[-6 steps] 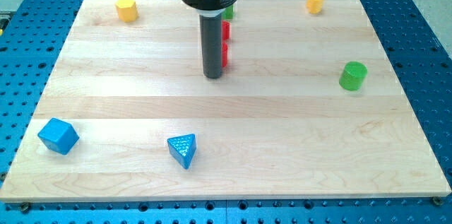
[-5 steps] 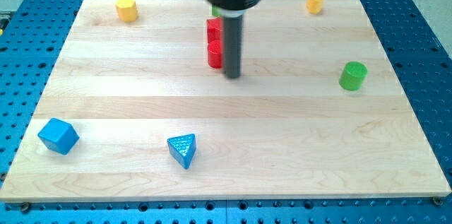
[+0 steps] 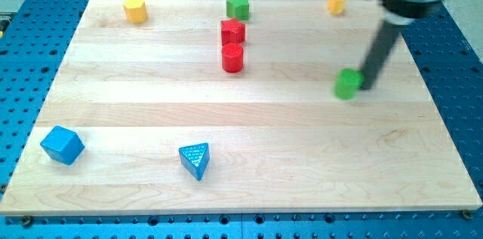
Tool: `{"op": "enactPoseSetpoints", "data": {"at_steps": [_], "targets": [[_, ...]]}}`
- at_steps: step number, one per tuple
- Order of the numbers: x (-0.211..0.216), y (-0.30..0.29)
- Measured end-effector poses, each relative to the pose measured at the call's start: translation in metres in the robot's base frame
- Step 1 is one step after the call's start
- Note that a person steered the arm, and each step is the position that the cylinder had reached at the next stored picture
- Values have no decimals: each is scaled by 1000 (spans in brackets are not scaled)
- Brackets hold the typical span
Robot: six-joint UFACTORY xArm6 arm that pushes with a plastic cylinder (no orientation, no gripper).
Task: Slide the green circle to the bottom of the green circle
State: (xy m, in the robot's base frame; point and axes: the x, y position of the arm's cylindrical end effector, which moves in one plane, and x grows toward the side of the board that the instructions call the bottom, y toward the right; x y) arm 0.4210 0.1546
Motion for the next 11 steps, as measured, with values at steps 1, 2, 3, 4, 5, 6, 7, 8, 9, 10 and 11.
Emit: {"op": "enactPoseSetpoints", "data": {"at_steps": [1, 2, 3, 4, 5, 6, 7, 8, 9, 10, 11], "targets": [[1, -97], [6, -34], [19, -26], [31, -52], [31, -52], [33, -111], [37, -134], [87, -122], [87, -169], [68, -187], [62, -211]]}}
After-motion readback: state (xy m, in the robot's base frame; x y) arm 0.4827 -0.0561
